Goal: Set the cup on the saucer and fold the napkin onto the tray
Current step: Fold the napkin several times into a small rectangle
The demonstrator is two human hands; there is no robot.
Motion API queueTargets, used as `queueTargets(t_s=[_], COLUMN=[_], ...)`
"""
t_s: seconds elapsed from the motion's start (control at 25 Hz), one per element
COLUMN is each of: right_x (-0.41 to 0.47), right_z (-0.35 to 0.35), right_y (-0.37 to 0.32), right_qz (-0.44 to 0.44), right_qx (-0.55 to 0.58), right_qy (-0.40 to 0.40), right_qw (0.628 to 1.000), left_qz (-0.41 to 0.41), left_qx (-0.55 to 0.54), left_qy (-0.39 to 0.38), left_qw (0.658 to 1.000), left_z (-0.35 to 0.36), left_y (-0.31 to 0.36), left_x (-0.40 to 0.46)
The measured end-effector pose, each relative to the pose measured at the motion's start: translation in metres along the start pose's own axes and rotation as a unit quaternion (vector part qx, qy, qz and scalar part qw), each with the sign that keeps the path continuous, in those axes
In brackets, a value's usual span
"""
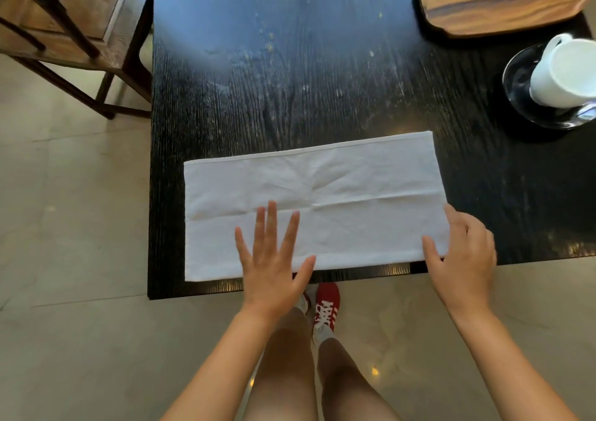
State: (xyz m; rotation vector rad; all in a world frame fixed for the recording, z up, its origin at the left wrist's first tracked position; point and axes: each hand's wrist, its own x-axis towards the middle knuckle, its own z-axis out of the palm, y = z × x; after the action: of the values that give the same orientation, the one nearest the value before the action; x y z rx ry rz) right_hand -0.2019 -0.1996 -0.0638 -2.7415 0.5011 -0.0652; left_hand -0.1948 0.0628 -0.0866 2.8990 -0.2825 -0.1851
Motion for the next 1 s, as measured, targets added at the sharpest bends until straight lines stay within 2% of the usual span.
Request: queueTargets(t_s=[0.12,0.28,0.4,0.56,0.76,0.84,0.92,0.96,1.0], right_x=[-0.006,0.001,0.008,0.013,0.014,0.014,0.015,0.015,0.015], right_z=[-0.012,-0.017,-0.024,-0.030,-0.033,-0.036,-0.040,-0.041,-0.041], right_y=[0.007,0.009,0.009,0.007,-0.004,-0.017,-0.037,-0.048,-0.060], right_qz=[0.078,0.176,0.241,0.255,0.261,0.241,0.206,0.187,0.167], right_qx=[0.034,0.106,0.190,0.245,0.343,0.366,0.376,0.372,0.365], right_qy=[-0.035,-0.052,-0.067,-0.096,-0.080,-0.074,-0.080,-0.090,-0.103], right_qw=[0.996,0.977,0.949,0.930,0.899,0.896,0.900,0.905,0.910], left_qz=[0.057,0.056,0.059,0.059,0.056,0.046,-0.012,-0.068,-0.131], left_qx=[-0.006,0.022,0.027,0.031,0.004,-0.068,-0.213,-0.307,-0.398], left_qy=[-0.017,-0.040,-0.041,-0.059,-0.106,-0.133,-0.131,-0.111,-0.099], left_qw=[0.998,0.997,0.997,0.996,0.993,0.988,0.968,0.943,0.903], left_z=[0.017,0.036,0.036,0.033,0.026,0.014,-0.008,-0.022,-0.036], left_y=[0.047,0.062,0.062,0.062,0.062,0.063,0.065,0.066,0.066], left_x=[0.010,0.016,0.016,0.015,0.019,0.021,0.030,0.040,0.055])
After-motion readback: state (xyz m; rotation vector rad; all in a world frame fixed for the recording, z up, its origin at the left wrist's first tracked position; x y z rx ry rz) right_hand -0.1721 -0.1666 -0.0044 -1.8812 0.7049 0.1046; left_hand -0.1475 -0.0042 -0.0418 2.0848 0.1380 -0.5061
